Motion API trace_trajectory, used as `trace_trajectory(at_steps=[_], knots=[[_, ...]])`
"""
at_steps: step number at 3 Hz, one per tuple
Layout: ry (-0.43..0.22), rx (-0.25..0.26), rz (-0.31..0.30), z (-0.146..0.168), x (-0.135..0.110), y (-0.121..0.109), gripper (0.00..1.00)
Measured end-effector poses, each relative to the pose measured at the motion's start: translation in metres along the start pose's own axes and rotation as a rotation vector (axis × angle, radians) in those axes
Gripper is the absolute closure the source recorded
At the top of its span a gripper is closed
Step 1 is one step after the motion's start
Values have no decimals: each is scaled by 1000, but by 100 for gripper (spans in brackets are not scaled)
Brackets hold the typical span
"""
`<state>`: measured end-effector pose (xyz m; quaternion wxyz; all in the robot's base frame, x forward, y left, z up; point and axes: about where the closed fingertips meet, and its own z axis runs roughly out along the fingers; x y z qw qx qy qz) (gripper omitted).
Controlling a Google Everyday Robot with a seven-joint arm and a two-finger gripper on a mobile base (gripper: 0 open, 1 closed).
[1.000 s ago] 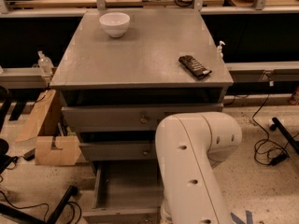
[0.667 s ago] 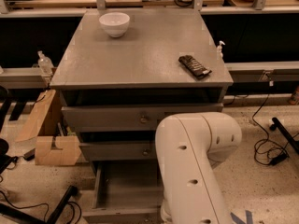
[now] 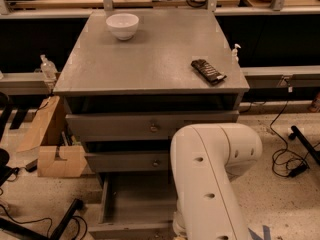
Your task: Open bottom drawer
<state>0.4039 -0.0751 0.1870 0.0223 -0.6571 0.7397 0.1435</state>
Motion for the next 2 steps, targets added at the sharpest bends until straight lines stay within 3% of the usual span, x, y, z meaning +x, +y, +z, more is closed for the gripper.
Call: trace_trajectory(at_steps=[1, 2], knots=[[0, 0, 0, 0, 0, 0, 0], [13, -13, 9, 1, -1, 0, 18]])
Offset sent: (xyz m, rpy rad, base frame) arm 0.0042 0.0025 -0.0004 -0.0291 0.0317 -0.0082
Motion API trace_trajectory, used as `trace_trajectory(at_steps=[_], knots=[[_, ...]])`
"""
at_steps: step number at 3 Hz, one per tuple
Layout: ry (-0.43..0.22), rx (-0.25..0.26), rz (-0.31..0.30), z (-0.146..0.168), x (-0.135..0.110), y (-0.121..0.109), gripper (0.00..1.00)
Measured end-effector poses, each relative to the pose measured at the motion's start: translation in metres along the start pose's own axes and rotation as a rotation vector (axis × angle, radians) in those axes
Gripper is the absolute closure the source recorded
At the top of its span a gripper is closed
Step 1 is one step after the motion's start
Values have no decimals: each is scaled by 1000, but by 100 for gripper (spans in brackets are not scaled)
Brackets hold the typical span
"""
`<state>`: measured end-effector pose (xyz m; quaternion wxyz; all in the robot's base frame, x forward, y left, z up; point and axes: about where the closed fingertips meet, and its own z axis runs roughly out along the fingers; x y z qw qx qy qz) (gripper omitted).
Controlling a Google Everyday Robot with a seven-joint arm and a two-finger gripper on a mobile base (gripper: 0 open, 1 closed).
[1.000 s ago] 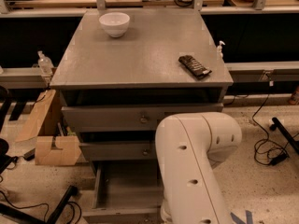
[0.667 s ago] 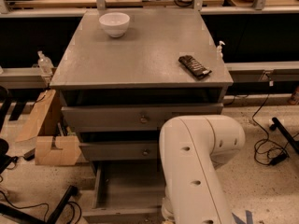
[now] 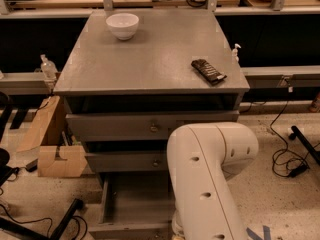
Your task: Open bottom drawer
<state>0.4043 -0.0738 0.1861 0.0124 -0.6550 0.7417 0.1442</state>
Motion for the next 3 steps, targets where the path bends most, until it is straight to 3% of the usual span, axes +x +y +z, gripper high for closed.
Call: trace_trajectory(at_steps=[1, 2, 3], knots=[[47, -58, 63, -4, 2, 11, 41], [90, -144, 141, -11, 1, 37, 65], [90, -144, 141, -12, -1, 33, 88]])
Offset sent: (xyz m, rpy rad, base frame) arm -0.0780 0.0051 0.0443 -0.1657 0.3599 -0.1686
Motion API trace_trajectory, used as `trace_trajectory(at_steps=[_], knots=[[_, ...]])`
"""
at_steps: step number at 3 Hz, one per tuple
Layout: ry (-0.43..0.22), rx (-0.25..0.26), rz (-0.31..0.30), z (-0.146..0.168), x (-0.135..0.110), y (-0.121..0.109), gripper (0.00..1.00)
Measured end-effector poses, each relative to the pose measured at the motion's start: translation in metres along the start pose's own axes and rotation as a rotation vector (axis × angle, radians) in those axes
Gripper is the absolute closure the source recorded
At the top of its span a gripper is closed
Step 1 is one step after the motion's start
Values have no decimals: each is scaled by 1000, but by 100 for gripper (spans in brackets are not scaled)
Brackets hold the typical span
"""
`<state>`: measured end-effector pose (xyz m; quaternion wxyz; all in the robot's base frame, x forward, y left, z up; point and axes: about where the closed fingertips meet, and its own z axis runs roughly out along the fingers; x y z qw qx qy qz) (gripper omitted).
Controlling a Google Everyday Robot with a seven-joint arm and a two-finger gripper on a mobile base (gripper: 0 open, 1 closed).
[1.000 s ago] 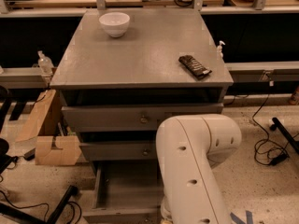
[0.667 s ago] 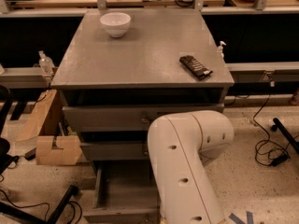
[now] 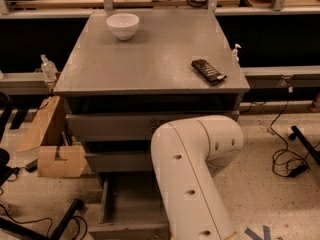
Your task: Open bottom drawer
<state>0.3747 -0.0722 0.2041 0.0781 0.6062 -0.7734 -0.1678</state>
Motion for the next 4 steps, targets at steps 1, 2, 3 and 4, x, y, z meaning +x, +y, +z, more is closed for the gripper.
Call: trace_trajectory(at_steps=[1, 2, 3, 4], knots=[[0, 0, 0, 0, -1, -1, 100], [0, 0, 0, -2, -3, -5, 100], [0, 0, 0, -2, -3, -6, 100], [0, 0, 0, -2, -4, -7, 100]])
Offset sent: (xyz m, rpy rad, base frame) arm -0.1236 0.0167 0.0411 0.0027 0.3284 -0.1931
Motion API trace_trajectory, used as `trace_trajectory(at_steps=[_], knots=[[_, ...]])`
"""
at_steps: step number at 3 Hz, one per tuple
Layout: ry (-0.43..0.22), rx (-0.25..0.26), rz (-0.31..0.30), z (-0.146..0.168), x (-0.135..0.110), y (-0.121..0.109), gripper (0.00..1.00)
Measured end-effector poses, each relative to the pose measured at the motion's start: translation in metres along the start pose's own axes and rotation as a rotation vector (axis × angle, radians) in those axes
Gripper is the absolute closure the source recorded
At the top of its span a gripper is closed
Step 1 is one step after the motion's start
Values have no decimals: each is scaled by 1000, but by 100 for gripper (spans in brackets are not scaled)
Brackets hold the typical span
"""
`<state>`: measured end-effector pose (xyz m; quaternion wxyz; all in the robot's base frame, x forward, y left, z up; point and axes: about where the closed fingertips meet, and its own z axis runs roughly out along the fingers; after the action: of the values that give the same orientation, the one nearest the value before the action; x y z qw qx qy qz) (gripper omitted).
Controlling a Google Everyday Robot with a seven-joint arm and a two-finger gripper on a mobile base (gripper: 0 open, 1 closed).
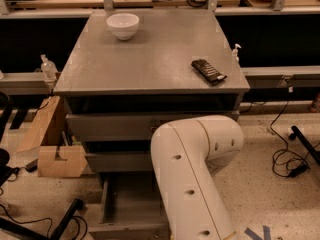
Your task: Open bottom drawer
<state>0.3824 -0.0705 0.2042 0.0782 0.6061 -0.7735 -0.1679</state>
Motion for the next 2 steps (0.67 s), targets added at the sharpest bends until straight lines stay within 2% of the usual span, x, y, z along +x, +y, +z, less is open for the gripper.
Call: trace_trajectory(at_steps=[1, 2], knots=[[0, 0, 0, 0, 0, 0, 100], [0, 0, 0, 0, 0, -1, 81]])
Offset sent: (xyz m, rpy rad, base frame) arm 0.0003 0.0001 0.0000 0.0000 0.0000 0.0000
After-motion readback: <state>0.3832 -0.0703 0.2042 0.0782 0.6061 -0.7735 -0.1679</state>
